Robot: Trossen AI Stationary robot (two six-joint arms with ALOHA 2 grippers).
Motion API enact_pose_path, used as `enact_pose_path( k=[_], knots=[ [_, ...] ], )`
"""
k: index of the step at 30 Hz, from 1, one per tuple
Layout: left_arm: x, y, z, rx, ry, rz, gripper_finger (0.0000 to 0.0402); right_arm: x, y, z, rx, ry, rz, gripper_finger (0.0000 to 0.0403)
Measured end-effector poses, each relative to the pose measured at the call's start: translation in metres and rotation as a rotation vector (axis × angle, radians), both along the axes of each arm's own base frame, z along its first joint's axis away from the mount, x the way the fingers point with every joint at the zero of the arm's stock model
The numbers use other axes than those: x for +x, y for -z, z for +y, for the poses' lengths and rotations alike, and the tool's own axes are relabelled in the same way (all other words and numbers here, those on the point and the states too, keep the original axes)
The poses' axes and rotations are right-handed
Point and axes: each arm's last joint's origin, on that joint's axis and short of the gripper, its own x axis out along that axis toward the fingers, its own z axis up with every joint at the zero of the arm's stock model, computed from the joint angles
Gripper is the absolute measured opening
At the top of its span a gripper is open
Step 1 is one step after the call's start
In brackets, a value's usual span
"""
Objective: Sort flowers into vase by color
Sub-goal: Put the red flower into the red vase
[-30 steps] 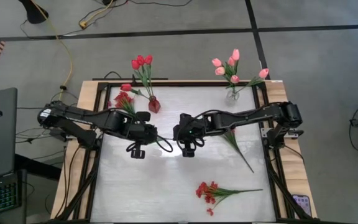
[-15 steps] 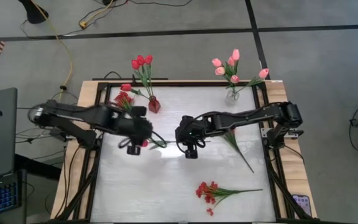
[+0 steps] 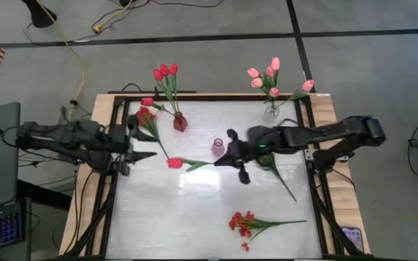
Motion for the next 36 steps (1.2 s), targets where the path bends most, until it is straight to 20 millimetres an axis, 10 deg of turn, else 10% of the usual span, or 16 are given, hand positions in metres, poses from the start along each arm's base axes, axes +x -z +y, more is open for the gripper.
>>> enact_pose_path(
  k=[8,19,36],
  knots=[
    [0.033,0.042,-0.003,0.042,-0.049,-0.315,0.0187,-0.017,-0.035,0.008,0.095,-0.023,-0.478,0.0018],
    [0.116,0.069,-0.017,0.047,0.036,-0.333,0.0187,0.017,-0.006,0.009,0.133,0.000,-0.474,0.0019],
    [0.129,0.056,-0.019,0.055,0.058,-0.384,0.0167,0.019,-0.003,0.004,0.119,0.015,-0.452,0.0019]
  ],
)
